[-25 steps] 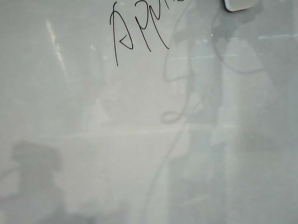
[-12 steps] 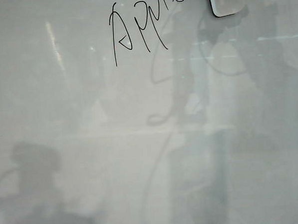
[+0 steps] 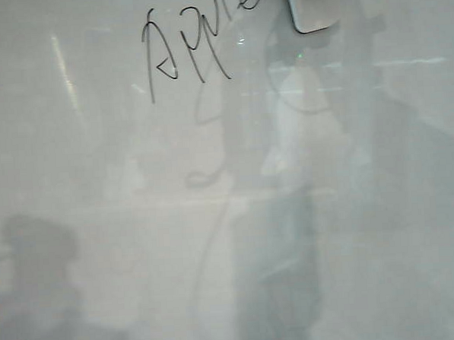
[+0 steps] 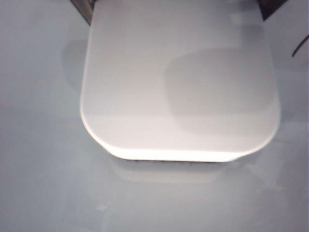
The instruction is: Grab the whiteboard eraser that is attached to the surface of the whiteboard and use it to clean the writing on the whiteboard.
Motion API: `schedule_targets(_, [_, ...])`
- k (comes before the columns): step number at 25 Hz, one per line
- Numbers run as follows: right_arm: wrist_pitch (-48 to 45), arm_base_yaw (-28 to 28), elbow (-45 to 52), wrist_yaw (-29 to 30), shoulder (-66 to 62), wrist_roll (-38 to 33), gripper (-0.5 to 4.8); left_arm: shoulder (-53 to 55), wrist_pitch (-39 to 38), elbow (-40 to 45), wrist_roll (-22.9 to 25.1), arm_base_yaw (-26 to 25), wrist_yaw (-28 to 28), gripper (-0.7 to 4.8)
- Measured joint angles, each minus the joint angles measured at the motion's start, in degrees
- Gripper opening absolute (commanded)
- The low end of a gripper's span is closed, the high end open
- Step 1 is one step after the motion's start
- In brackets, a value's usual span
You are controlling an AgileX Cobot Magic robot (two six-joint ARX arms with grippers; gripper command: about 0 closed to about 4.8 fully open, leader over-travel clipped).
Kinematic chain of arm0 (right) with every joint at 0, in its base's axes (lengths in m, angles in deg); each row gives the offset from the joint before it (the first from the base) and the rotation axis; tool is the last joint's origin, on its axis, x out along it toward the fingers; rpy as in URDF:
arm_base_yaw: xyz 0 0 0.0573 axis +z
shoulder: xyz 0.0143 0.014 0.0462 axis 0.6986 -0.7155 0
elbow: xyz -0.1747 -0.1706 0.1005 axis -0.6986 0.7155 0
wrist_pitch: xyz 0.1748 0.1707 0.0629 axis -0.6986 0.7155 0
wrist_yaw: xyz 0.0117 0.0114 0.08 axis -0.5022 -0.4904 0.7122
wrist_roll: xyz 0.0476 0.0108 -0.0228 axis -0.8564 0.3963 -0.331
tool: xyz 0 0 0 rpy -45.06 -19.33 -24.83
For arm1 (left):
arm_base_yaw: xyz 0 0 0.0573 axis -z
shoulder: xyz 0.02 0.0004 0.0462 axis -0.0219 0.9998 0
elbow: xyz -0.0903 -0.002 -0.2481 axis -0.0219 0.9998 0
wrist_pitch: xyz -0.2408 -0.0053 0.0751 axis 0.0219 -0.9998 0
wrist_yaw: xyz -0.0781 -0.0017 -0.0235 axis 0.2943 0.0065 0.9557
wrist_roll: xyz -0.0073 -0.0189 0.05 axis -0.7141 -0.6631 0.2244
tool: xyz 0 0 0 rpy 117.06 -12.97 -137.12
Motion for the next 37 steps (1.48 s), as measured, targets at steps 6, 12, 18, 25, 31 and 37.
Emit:
schedule_targets(6, [-1.7, 2.5, -1.0, 1.5, -2.0, 0.9, 2.07, 0.0, 0.0, 0.0, 0.0, 0.0, 0.0, -0.05])
schedule_targets(12, [0.6, 4.2, -1.0, 1.6, -1.4, 3.3, 2.07, 0.0, 0.0, 0.0, 0.0, 0.0, 0.0, -0.05])
schedule_targets(18, [2.7, 6.4, -1.0, 0.9, -0.7, 3.4, 2.06, 0.0, 0.0, 0.0, 0.0, 0.0, 0.0, -0.05])
schedule_targets(25, [3.5, 10.3, -1.0, 1.3, -0.7, 3.5, 2.06, 0.0, 0.0, 0.0, 0.0, 0.0, 0.0, -0.05])
schedule_targets(31, [3.5, 9.6, -1.0, 0.4, -0.7, 4.3, 2.06, 0.0, 0.0, 0.0, 0.0, 0.0, 0.0, -0.05])
schedule_targets(37, [3.0, 8.2, -1.0, 0.6, -0.9, 6.4, 2.06, 0.0, 0.0, 0.0, 0.0, 0.0, 0.0, -0.05])
